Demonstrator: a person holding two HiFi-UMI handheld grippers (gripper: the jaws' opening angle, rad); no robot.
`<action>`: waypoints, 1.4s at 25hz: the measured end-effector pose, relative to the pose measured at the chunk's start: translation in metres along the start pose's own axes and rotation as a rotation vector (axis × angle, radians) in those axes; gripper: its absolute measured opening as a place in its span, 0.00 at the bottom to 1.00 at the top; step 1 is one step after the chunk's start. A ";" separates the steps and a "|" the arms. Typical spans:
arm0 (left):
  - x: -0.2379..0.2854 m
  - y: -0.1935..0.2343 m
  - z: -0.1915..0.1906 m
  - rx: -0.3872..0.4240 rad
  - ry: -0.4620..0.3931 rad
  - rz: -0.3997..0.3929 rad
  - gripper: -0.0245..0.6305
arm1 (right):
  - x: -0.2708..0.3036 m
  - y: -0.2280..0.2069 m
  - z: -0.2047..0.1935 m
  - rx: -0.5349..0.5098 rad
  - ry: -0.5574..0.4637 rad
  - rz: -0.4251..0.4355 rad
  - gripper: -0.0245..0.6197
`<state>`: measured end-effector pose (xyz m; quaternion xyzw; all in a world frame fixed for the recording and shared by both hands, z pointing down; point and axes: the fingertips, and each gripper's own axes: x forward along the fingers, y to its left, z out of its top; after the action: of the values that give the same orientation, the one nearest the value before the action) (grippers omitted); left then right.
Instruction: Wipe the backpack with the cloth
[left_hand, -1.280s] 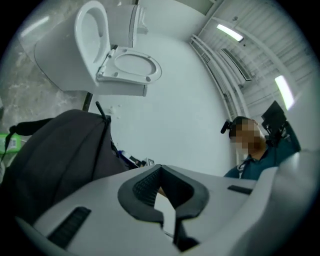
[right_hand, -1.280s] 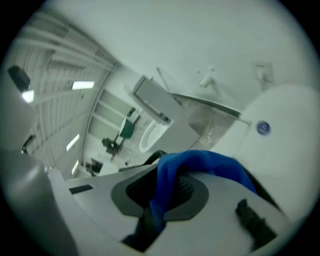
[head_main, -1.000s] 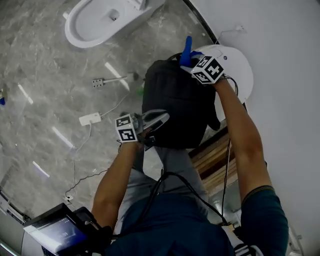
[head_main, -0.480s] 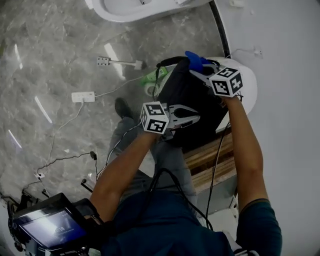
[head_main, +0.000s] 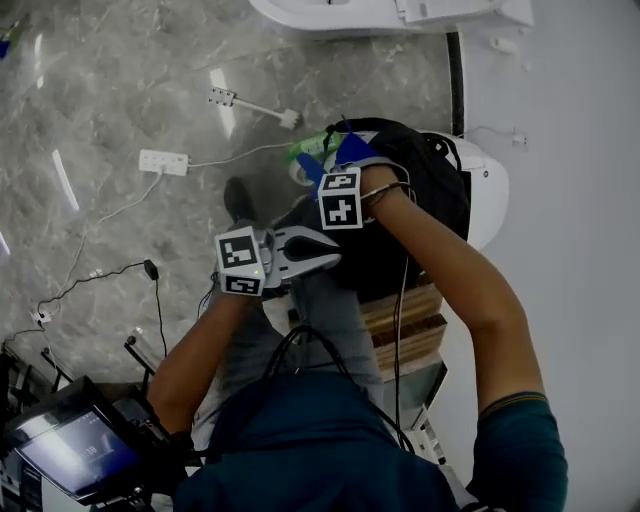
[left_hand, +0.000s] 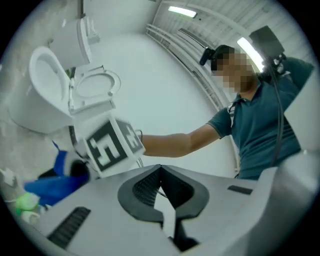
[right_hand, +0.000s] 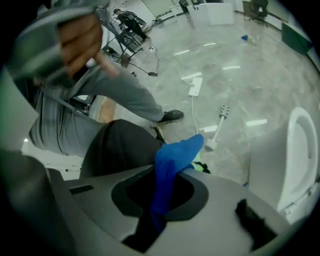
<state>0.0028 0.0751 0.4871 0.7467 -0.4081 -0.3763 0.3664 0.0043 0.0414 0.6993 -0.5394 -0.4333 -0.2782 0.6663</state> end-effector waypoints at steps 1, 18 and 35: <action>-0.028 -0.002 0.004 0.030 -0.002 0.057 0.04 | 0.007 0.018 0.018 -0.020 -0.007 0.047 0.10; -0.187 0.008 0.002 0.161 -0.043 0.458 0.04 | 0.026 0.036 0.028 -0.055 0.177 0.085 0.09; -0.210 0.015 -0.001 0.195 -0.011 0.566 0.04 | 0.010 0.000 -0.021 0.242 0.185 -0.168 0.09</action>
<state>-0.0816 0.2554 0.5554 0.6331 -0.6361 -0.2222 0.3810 0.0154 0.0221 0.7072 -0.3893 -0.4440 -0.3273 0.7377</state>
